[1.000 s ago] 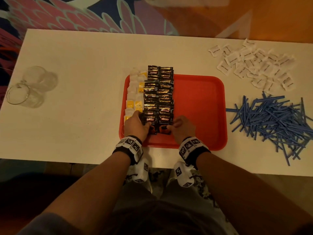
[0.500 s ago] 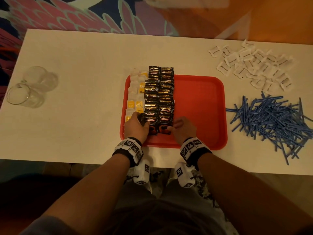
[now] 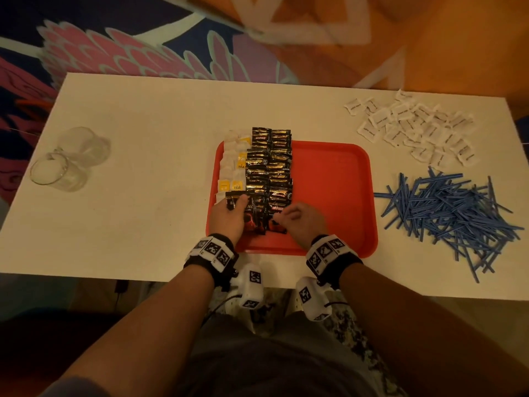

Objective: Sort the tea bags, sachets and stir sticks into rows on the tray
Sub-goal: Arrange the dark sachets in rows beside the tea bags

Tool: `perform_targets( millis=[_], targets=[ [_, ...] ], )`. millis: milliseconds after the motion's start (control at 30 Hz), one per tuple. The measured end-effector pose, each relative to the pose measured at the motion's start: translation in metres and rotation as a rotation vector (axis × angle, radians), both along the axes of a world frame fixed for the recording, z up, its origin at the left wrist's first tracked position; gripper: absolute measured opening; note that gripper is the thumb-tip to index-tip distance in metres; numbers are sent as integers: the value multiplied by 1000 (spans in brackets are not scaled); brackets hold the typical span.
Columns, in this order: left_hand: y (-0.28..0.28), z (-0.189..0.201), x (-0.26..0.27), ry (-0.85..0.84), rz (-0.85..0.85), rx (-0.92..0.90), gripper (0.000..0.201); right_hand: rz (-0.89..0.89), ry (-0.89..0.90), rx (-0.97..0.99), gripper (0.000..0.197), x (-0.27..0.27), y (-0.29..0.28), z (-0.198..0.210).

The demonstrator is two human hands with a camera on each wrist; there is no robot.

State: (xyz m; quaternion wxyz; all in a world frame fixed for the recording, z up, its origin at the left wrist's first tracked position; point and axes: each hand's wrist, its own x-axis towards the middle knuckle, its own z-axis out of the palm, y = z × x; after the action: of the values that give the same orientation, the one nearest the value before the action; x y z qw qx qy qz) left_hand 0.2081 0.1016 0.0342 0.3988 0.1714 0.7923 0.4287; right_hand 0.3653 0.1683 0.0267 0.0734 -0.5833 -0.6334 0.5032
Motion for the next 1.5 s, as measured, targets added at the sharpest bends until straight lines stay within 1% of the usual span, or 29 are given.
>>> perform_targets(
  millis=[67, 100, 200, 267, 333, 367, 433, 500, 633, 700, 733, 767, 833, 867, 967, 1100, 1233, 1300, 1500],
  targets=[
    [1, 8, 5, -92, 40, 44, 7, 86, 80, -82, 22, -7, -5, 13],
    [1, 10, 7, -133, 61, 66, 7, 109, 113, -106, 21, -11, -7, 18],
    [3, 19, 12, -255, 103, 136, 21, 102, 155, -72, 9, -16, -10, 25],
    [3, 32, 13, -367, 126, 182, 29, 73, 155, -61, 6, -14, -10, 29],
    [4, 40, 12, -466, 149, 203, 28, 88, 113, -45, 6, -11, -11, 33],
    [3, 43, 11, -464, 141, 188, 23, 97, 94, -35, 6, -10, -11, 34],
    [2, 45, 12, -384, 88, 135, 14, 105, 81, 4, 10, -8, -13, 35],
    [1, 42, 13, -324, 51, 104, 9, 122, 57, 51, 9, -7, -16, 35],
    [-5, 38, 11, -176, 50, 89, 9, 152, 32, 63, 7, -7, -24, 30],
    [-10, 30, 3, -94, 121, 54, 17, 148, 12, 25, 12, -7, -28, 21],
    [-13, 28, -2, -87, 155, 30, 21, 146, -10, 11, 16, -8, -31, 15],
    [-18, 17, -10, -108, 189, 14, 21, 141, -36, 1, 19, -9, -33, 9],
    [-30, 7, -20, -195, 262, 23, 18, 125, -92, -12, 16, -12, -35, -3],
    [-36, 4, -24, -213, 268, 21, 16, 116, -117, -17, 12, -15, -35, -8],
    [-54, 9, -32, -172, 269, -17, 13, 89, -166, -36, 9, -22, -35, -23],
    [-73, 4, -48, -160, 268, -19, 16, 48, -203, -34, 7, -33, -34, -38],
    [-86, -2, -63, -153, 248, 3, 11, 29, -239, -32, 12, -42, -35, -46],
    [-88, -4, -67, -150, 236, -3, 9, -8, -247, -35, 16, -45, -36, -49],
    [-81, -6, -67, -181, 197, -3, 5, -114, -224, -68, 18, -39, -40, -40]
  ],
)
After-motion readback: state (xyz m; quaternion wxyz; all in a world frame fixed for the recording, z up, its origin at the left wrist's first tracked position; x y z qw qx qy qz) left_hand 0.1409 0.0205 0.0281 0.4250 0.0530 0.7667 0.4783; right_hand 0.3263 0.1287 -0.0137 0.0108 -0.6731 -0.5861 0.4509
